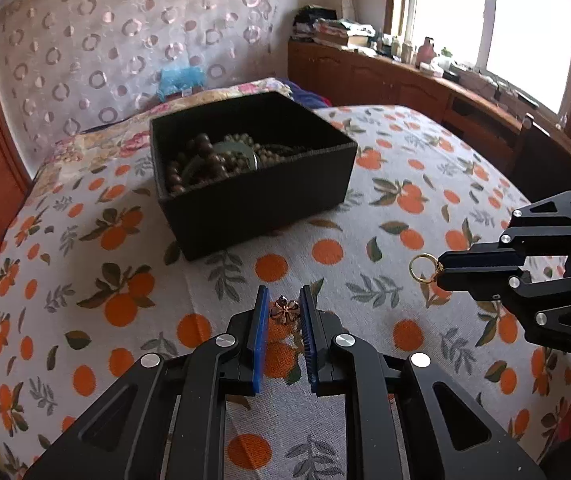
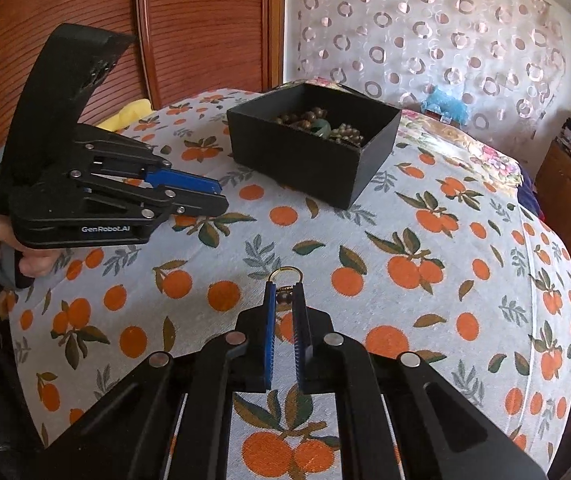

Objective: Organize jewelry
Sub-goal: 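Grasp a gold ring with the left tool while the right tool grasps another gold ring, then carry both gold rings over the black box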

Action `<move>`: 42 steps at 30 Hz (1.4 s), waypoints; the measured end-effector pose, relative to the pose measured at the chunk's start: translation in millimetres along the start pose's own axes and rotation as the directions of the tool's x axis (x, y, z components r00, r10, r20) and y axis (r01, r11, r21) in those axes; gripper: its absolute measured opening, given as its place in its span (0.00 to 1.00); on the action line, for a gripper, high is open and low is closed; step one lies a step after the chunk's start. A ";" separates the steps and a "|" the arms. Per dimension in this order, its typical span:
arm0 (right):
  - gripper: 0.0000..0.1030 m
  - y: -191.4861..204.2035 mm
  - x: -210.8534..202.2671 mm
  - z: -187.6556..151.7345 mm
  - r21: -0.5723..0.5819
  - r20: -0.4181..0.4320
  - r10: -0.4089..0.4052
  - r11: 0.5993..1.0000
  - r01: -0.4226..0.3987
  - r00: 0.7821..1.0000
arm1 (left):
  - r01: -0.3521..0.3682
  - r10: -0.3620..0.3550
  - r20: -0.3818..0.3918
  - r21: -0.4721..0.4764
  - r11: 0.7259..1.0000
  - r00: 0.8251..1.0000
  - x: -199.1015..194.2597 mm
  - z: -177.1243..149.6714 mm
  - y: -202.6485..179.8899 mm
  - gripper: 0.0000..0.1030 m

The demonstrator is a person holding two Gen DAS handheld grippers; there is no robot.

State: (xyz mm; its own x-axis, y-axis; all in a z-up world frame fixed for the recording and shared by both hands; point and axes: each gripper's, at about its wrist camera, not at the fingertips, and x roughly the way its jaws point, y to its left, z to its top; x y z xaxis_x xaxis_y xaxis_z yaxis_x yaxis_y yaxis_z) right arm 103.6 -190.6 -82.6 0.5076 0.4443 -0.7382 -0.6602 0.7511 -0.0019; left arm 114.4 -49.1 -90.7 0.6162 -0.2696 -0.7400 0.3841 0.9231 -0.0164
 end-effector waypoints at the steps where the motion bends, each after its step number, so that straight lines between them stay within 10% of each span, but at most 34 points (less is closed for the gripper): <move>1: 0.09 -0.7 -1.2 1.6 0.001 0.005 -0.001 1.000 0.001 1.000 | -0.002 0.002 0.007 -0.001 1.000 1.000 -2.4 1.1 0.3 0.14; 42: 0.10 -51.2 37.6 139.4 0.056 0.118 -0.084 0.995 0.078 0.989 | -0.077 0.087 0.149 -0.073 0.994 0.985 -25.4 63.5 43.7 0.14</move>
State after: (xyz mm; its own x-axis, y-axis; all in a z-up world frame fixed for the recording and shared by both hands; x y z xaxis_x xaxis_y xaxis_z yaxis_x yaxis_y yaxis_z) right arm 233.7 -144.3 -16.2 0.6228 0.4341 -0.6509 -0.5868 0.8095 -0.0215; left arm 159.2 -19.4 -30.0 0.7426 -0.2260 -0.6305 0.2845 0.9586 -0.0085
